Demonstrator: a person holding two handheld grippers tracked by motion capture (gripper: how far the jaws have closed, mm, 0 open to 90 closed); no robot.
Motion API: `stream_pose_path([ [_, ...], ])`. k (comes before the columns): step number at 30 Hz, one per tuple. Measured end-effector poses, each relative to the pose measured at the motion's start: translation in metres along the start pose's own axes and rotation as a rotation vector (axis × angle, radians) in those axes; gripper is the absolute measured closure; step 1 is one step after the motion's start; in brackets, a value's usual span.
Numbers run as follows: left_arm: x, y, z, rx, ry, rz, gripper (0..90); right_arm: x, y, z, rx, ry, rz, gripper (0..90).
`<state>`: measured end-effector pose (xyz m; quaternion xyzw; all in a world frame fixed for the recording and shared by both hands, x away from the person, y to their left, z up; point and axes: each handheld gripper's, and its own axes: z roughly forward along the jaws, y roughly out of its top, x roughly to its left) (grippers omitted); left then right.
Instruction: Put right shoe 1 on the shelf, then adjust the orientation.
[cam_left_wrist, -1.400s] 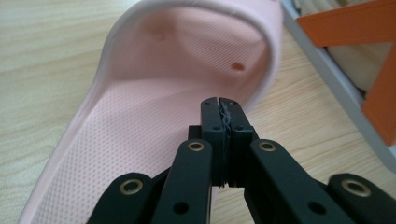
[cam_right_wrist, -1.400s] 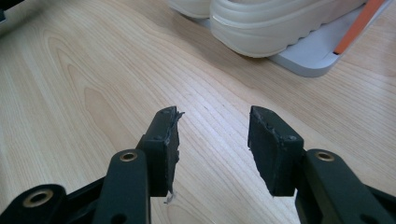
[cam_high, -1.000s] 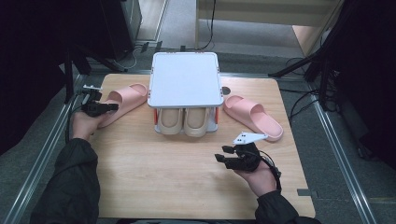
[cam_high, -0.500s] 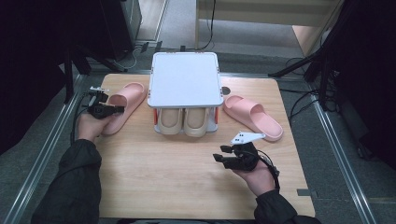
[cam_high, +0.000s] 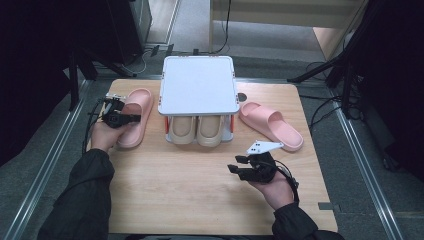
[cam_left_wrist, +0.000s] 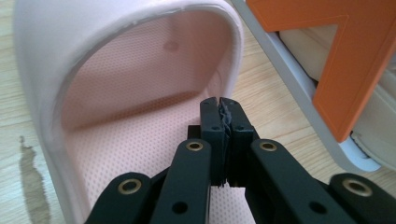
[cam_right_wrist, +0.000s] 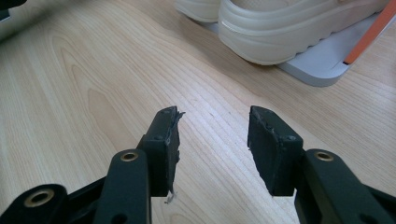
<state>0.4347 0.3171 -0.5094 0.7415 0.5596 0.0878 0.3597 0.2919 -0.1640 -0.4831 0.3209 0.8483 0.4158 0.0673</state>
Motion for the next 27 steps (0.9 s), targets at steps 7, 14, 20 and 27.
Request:
stream_pose_path([
  [7,-0.007,0.003,0.003,-0.004,-0.016,0.000,86.4,0.000,0.000,0.000,0.002,0.000,0.000,54.4],
  [14,-0.005,0.009,-0.017,-0.030,-0.017,-0.026,75.5,0.000,0.000,-0.001,-0.003,0.002,0.006,54.4],
  [20,0.000,0.012,-0.037,-0.037,-0.005,-0.031,67.8,0.000,0.000,-0.002,-0.003,0.003,0.003,54.4],
  [27,0.010,0.009,-0.047,-0.033,0.045,-0.032,51.5,0.000,0.001,-0.001,-0.003,0.006,0.003,54.4],
])
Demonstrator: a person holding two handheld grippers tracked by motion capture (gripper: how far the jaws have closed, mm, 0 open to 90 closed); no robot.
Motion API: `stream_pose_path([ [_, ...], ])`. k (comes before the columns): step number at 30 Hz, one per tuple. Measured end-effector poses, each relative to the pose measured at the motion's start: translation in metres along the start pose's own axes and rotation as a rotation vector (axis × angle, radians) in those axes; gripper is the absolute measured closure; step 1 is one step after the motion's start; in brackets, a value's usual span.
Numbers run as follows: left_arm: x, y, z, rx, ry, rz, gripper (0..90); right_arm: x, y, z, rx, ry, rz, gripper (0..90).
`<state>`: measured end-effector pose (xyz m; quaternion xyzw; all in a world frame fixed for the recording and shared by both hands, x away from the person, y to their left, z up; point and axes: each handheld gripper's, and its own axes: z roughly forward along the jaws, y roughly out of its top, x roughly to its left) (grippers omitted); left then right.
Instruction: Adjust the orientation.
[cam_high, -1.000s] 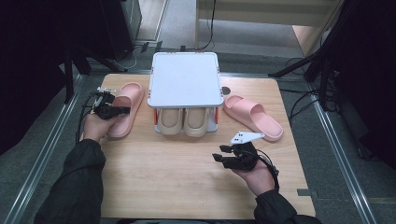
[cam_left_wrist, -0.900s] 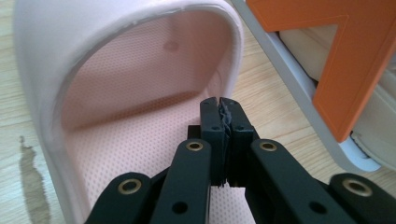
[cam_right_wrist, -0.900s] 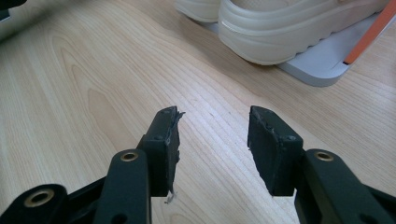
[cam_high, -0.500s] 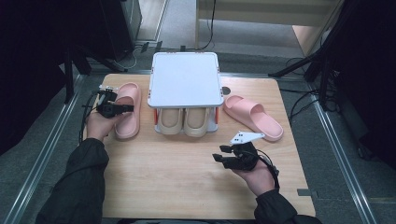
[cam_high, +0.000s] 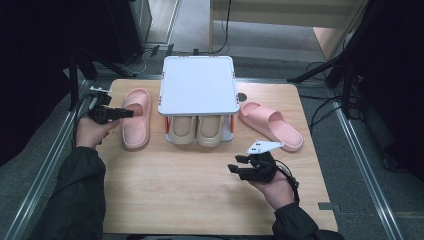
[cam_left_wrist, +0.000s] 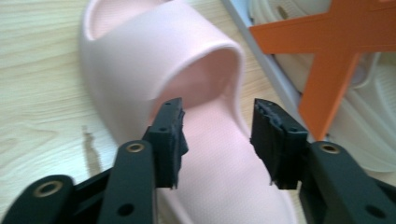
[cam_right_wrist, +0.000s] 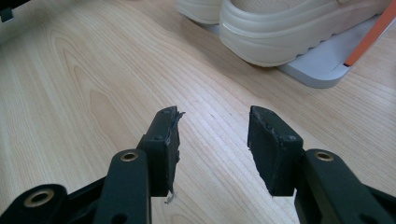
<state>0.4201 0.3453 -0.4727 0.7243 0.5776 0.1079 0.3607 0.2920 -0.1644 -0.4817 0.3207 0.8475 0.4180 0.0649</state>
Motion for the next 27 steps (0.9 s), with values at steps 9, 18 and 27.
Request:
stream_pose_path([
  [9,0.018,-0.005,0.003,-0.013,0.033,-0.025,46.0,-0.002,-0.001,-0.001,-0.001,-0.005,0.003,54.4],
  [18,0.027,-0.009,0.025,0.008,0.049,-0.038,48.4,-0.001,-0.007,-0.005,0.004,-0.024,0.016,54.4],
  [27,0.037,-0.012,0.037,-0.011,0.084,-0.053,59.2,-0.002,-0.013,-0.013,-0.001,-0.047,0.043,54.4],
])
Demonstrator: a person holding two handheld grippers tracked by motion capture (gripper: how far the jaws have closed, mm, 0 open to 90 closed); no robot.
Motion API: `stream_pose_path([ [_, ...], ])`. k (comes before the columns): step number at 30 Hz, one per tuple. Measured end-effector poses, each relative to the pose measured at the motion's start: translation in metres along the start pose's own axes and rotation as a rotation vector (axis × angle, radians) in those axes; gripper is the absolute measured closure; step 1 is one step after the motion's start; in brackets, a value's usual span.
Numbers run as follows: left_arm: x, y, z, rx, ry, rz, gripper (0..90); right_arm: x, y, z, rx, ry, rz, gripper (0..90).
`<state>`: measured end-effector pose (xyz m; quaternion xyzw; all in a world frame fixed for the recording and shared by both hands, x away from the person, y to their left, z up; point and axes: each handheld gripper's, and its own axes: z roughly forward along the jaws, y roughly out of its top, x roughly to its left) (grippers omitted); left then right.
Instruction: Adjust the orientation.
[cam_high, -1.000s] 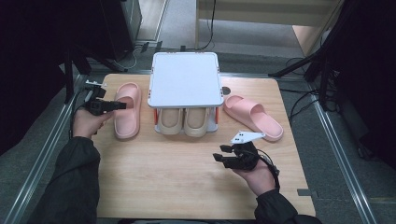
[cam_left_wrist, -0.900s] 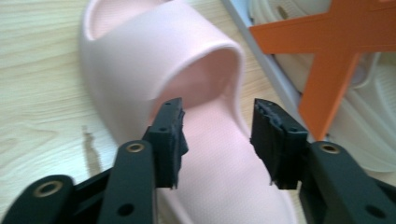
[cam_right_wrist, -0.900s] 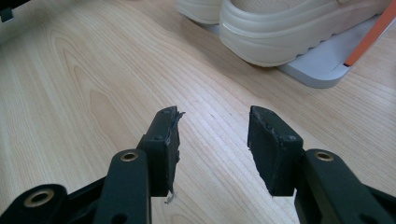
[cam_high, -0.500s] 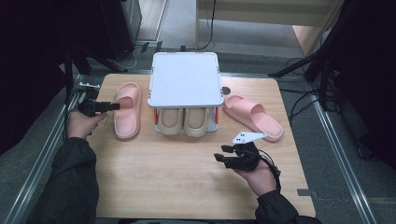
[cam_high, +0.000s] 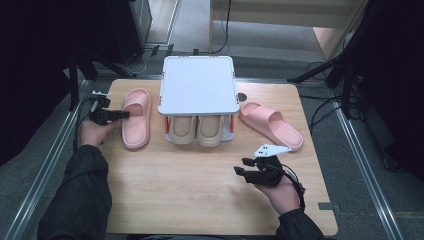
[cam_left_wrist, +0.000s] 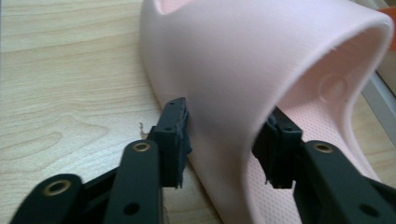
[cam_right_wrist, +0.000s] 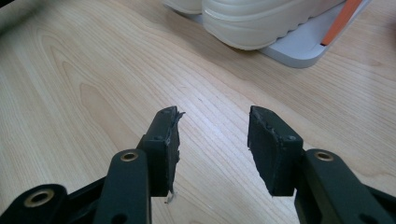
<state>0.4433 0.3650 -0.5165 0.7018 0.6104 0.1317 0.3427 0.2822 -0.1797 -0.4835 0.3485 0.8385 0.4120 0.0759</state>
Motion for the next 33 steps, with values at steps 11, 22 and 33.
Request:
stream_pose_path([
  [11,-0.002,0.001,-0.004,0.001,0.034,0.030,79.3,0.000,0.001,0.002,0.003,0.006,-0.007,54.4],
  [22,-0.001,0.004,-0.014,0.028,-0.027,-0.061,83.4,0.002,0.004,0.003,0.002,0.013,-0.009,54.4],
  [33,-0.005,0.001,-0.031,0.025,-0.048,-0.112,83.6,0.004,0.010,0.011,0.007,0.039,-0.039,54.4],
])
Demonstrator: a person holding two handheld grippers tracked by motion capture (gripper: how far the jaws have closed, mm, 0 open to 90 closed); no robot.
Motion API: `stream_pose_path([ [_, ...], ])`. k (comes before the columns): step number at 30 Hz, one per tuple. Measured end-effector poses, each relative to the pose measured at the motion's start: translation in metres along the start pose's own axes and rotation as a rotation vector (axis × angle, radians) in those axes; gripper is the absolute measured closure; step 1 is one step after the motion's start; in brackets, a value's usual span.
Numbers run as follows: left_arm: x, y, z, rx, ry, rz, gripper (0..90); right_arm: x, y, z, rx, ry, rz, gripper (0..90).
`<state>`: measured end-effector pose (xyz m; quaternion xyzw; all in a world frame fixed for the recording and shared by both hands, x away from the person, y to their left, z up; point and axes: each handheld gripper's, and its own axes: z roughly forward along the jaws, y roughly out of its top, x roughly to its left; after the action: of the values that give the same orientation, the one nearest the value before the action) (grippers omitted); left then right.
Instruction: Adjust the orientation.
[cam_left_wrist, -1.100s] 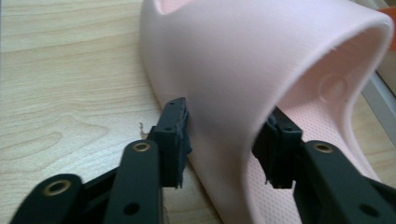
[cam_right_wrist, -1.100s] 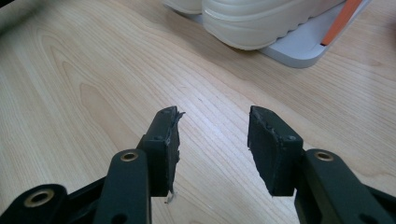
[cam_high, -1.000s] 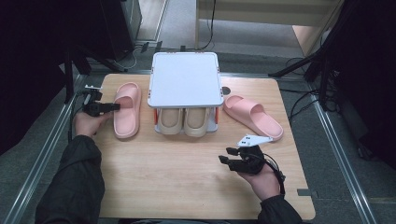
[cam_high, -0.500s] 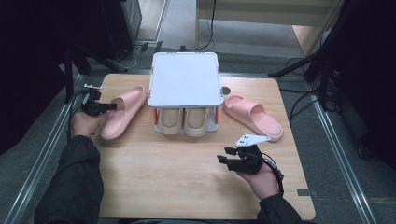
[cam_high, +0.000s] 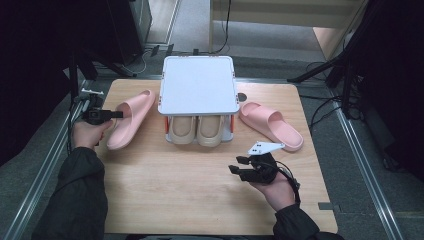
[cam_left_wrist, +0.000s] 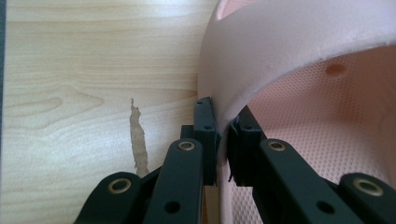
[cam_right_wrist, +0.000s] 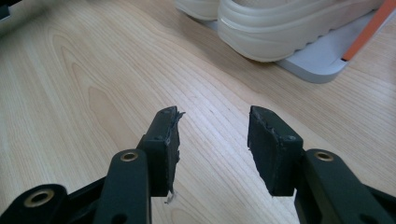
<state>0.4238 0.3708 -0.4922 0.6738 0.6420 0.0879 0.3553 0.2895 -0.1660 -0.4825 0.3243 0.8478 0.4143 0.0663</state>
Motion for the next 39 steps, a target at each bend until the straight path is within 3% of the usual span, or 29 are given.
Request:
stream_pose_path([
  [5,-0.002,0.002,-0.005,0.007,0.016,-0.020,83.6,0.002,0.004,0.003,0.000,0.013,-0.009,54.4],
  [8,-0.007,0.004,-0.008,0.009,0.024,-0.004,83.6,0.002,0.006,0.005,-0.011,0.021,-0.022,54.4],
  [11,-0.011,0.006,-0.010,0.013,0.022,-0.013,83.6,0.001,0.008,0.007,-0.012,0.026,-0.027,54.4],
  [18,-0.020,0.024,-0.023,0.005,0.034,-0.019,83.5,0.002,0.013,0.013,-0.007,0.040,-0.038,54.4],
  [24,-0.035,0.046,-0.038,-0.007,0.059,-0.013,83.5,0.004,0.016,0.017,-0.005,0.054,-0.049,54.4],
  [33,-0.063,0.075,-0.050,0.015,0.079,-0.003,83.3,0.005,0.019,0.018,-0.013,0.066,-0.054,54.4],
  [39,-0.089,0.098,-0.058,-0.004,0.079,0.034,83.0,0.005,0.020,0.016,-0.021,0.074,-0.056,54.4],
])
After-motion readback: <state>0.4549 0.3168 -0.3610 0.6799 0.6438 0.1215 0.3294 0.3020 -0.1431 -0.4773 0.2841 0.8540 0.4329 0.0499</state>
